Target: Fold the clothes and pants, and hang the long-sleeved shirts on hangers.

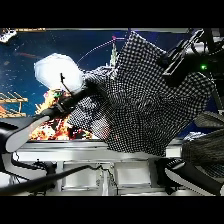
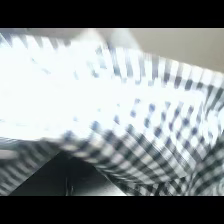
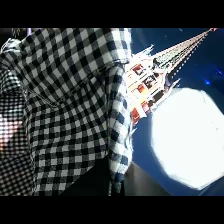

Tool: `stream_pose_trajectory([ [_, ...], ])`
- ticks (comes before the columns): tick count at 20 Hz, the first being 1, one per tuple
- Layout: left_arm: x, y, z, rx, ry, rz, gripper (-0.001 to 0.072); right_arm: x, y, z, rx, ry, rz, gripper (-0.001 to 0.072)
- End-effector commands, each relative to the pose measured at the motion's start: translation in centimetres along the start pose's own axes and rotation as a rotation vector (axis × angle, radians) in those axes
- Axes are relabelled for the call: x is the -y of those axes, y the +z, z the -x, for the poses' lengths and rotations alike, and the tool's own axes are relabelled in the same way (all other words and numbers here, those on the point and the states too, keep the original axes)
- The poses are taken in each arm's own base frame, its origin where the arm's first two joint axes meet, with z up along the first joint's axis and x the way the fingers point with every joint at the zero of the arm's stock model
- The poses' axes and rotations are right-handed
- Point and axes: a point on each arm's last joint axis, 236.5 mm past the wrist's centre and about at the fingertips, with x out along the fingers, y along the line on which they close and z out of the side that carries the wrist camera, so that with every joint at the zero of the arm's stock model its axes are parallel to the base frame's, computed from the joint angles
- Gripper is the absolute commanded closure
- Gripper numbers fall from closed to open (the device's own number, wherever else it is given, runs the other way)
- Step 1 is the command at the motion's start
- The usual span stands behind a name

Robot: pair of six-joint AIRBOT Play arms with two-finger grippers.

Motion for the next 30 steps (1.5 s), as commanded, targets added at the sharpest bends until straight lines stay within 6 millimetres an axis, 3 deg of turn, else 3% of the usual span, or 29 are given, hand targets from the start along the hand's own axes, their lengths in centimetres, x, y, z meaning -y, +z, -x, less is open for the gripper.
stream_pose_trajectory([
  [1,-1.8,6.5,2.8,0.137,-0.005,0.068,0.0697,0.0,0.3,0.0,0.011,0.000,0.012,0.0689],
  [3,-1.5,10.5,4.0,0.211,-0.043,0.091,0.0697,-0.2,0.4,0.0,0.015,0.006,0.014,0.0690],
  [6,0.9,15.6,5.1,0.287,-0.113,0.069,0.0698,-0.2,0.3,0.0,0.014,0.006,0.014,0.0689],
  [11,7.1,20.5,5.6,0.295,-0.202,-0.118,0.0698,0.2,0.1,0.0,0.005,-0.011,0.038,0.0690],
  [15,8.8,24.4,7.5,0.341,-0.175,-0.182,0.0697,2.0,-0.9,0.1,-0.041,-0.084,0.031,0.0690],
  [17,9.0,24.8,8.3,0.325,-0.158,-0.216,0.0697,2.8,-0.9,0.2,-0.041,-0.122,0.008,0.0690],
  [22,7.9,21.4,7.8,0.157,-0.118,-0.244,0.0697,4.2,0.9,0.4,0.040,-0.181,-0.036,0.0690],
  [25,9.1,21.5,7.9,0.160,-0.148,-0.252,0.0697,5.7,0.1,0.7,0.006,-0.245,-0.029,0.0690],
  [27,11.2,21.6,8.1,0.162,-0.187,-0.280,0.0697,7.1,-0.8,1.1,-0.030,-0.305,-0.024,0.0691],
  [30,17.4,22.4,9.0,0.210,-0.321,-0.318,0.0697,7.6,-1.2,0.9,-0.051,-0.322,-0.024,0.0691],
])
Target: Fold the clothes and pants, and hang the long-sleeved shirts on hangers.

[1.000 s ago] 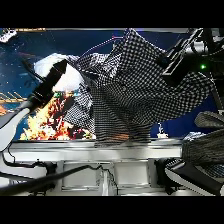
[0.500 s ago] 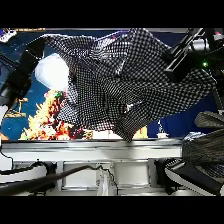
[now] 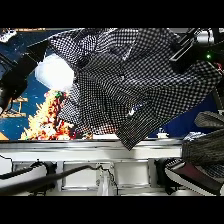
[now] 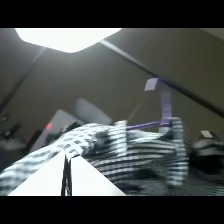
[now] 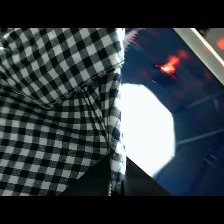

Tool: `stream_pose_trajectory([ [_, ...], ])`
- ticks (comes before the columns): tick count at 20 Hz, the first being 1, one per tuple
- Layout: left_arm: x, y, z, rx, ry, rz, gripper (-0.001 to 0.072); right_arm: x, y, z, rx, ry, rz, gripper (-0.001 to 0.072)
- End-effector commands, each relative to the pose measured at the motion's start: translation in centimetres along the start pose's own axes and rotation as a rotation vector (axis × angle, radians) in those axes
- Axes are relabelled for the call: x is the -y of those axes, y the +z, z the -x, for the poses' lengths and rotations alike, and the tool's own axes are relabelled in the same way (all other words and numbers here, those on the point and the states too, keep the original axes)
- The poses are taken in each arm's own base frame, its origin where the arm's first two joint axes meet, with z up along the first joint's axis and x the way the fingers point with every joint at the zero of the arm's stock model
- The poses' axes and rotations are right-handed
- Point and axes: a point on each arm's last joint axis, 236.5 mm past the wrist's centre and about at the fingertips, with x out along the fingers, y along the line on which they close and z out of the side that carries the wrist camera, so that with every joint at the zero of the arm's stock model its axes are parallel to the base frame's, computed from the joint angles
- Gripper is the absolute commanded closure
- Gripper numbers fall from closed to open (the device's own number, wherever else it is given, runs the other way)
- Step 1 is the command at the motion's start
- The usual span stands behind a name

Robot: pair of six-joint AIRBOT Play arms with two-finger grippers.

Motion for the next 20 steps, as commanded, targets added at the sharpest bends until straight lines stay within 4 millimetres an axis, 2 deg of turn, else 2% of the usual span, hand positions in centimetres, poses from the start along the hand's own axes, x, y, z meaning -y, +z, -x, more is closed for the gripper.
stream_pose_trajectory([
  [1,5.8,3.3,-0.8,0.092,-0.113,-0.033,0.0697,0.8,-0.4,-0.5,-0.025,-0.032,0.003,0.0691],
  [3,7.1,6.8,-1.4,0.188,-0.056,-0.063,0.0697,0.1,-0.7,-1.0,-0.041,0.000,0.004,0.0691],
  [5,6.8,9.1,-2.0,0.218,0.041,-0.148,0.0697,-0.5,-1.1,-1.3,-0.063,0.026,0.003,0.0691],
  [8,7.2,10.8,-2.8,0.240,0.068,-0.183,0.0696,-1.5,-0.6,-1.2,-0.054,0.048,0.032,0.0691],
  [11,9.3,10.1,-4.4,0.222,0.013,-0.184,0.0697,-2.9,0.0,-1.7,-0.049,0.074,0.089,0.0691],
  [13,10.2,8.2,-5.7,0.153,-0.007,-0.227,0.0697,-3.6,0.4,-2.1,-0.050,0.082,0.113,0.0691],
  [15,9.8,5.0,-6.9,0.036,0.020,-0.290,0.0696,-4.4,0.9,-2.1,-0.037,0.092,0.129,0.0691],
  [17,8.8,3.2,-7.6,-0.024,0.065,-0.319,0.0697,-4.7,0.8,-2.1,-0.046,0.101,0.135,0.0691],
  [20,7.0,4.8,-7.6,0.040,0.162,-0.281,0.0696,-5.3,-0.2,-3.1,-0.093,0.124,0.140,0.0692],
])
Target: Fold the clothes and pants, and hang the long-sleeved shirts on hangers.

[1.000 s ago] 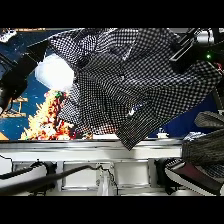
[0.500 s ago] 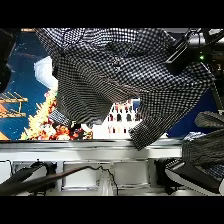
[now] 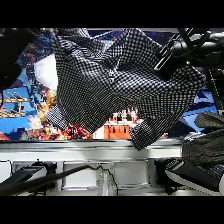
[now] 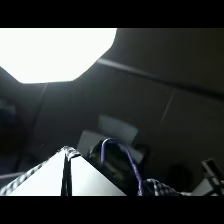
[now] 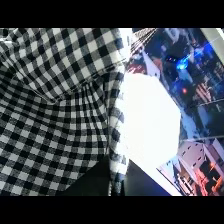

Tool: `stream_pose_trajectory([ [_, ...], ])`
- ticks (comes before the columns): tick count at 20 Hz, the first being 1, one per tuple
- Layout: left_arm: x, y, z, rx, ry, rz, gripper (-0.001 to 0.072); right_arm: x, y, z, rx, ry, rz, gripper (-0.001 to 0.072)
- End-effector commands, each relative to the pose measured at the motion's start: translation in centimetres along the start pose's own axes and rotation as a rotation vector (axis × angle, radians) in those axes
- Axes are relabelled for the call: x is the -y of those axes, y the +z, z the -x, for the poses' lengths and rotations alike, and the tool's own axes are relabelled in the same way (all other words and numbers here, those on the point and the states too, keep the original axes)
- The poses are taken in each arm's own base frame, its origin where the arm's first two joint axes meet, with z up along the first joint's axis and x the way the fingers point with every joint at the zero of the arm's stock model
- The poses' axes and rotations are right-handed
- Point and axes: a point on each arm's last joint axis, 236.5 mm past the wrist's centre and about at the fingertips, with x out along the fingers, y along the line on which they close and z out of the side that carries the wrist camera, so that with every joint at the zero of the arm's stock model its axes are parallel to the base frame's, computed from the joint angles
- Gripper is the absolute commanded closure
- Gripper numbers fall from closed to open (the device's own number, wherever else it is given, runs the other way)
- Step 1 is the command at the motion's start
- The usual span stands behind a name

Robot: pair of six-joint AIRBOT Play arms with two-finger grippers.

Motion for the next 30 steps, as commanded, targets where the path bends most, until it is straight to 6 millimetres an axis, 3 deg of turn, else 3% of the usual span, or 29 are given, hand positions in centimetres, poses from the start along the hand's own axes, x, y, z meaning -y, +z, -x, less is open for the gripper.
stream_pose_trajectory([
  [1,-2.6,0.4,-0.2,0.020,0.126,0.012,0.0696,-1.1,-0.9,-1.5,-0.051,0.038,0.012,0.0692],
  [7,-2.9,2.9,0.2,0.090,0.133,0.035,0.0697,-4.1,-5.2,-6.3,-0.209,0.127,0.025,0.0692],
  [10,-3.1,3.0,0.3,0.086,0.137,0.024,0.0696,-3.6,-5.7,-7.0,-0.228,0.101,0.023,0.0692],
  [12,-2.8,2.5,0.2,0.064,0.126,0.006,0.0696,-1.7,-5.7,-7.0,-0.224,0.017,-0.007,0.0692],
  [14,-2.1,1.5,0.1,0.021,0.099,-0.014,0.0696,0.8,-5.9,-6.3,-0.233,-0.088,-0.050,0.0692],
  [17,-2.2,-1.0,0.1,-0.084,0.103,-0.010,0.0696,3.3,-4.5,-4.3,-0.164,-0.193,-0.089,0.0692],
  [20,-2.7,-3.9,0.4,-0.198,0.121,-0.038,0.0695,4.1,-2.7,-1.6,-0.073,-0.214,-0.123,0.0691],
  [22,-1.9,-5.6,0.1,-0.252,0.102,-0.046,0.0696,3.8,-1.4,0.1,-0.007,-0.197,-0.146,0.0691],
  [25,1.5,-8.3,-0.8,-0.319,0.001,-0.015,0.0696,5.6,-1.6,2.2,0.004,-0.275,-0.144,0.0691],
  [27,6.1,-10.3,-0.8,-0.383,-0.159,0.013,0.0696,7.0,-1.9,3.2,-0.005,-0.334,-0.141,0.0691],
  [30,14.4,-12.8,1.1,-0.495,-0.449,0.134,0.0695,8.8,-2.2,4.4,-0.010,-0.410,-0.136,0.0691],
])
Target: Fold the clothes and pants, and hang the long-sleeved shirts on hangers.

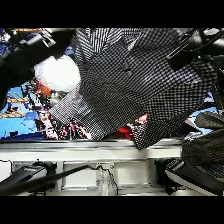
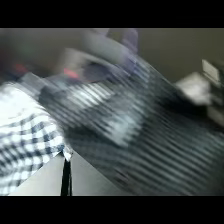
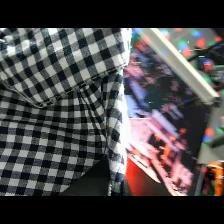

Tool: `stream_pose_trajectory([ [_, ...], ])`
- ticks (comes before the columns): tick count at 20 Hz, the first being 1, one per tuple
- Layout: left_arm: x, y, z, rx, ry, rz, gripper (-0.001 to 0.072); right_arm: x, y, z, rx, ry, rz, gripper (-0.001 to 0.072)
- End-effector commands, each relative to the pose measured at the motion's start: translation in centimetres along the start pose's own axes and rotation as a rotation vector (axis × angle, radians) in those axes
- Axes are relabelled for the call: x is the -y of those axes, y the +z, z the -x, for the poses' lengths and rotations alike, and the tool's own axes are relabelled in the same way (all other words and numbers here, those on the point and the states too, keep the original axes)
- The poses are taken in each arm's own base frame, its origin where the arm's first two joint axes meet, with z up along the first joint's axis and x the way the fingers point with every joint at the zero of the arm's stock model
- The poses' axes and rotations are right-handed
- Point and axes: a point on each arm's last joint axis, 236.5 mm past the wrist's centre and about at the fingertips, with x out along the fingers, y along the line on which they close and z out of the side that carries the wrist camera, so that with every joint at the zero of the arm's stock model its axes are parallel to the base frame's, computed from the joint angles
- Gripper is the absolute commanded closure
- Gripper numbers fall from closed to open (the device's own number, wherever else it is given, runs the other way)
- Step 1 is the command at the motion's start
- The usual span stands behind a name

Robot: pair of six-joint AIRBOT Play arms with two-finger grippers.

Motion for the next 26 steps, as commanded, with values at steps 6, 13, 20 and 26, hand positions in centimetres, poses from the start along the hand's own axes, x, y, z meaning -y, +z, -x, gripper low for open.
stream_pose_trajectory([
  [6,17.9,-7.0,-1.7,-0.221,-0.581,0.060,0.0590,3.4,0.2,1.5,0.013,-0.120,0.001,0.0691],
  [13,18.4,-7.3,-2.7,-0.215,-0.563,0.049,0.0399,5.7,-1.0,1.9,-0.034,-0.219,-0.056,0.0691],
  [20,15.7,-11.4,-3.7,-0.376,-0.417,0.022,0.0472,17.7,-4.9,3.7,0.020,-0.622,-0.466,0.0691],
  [26,12.3,-15.6,-2.8,-0.568,-0.268,0.019,0.0472,25.0,-14.1,9.4,-0.095,-0.928,-0.729,0.0691],
])
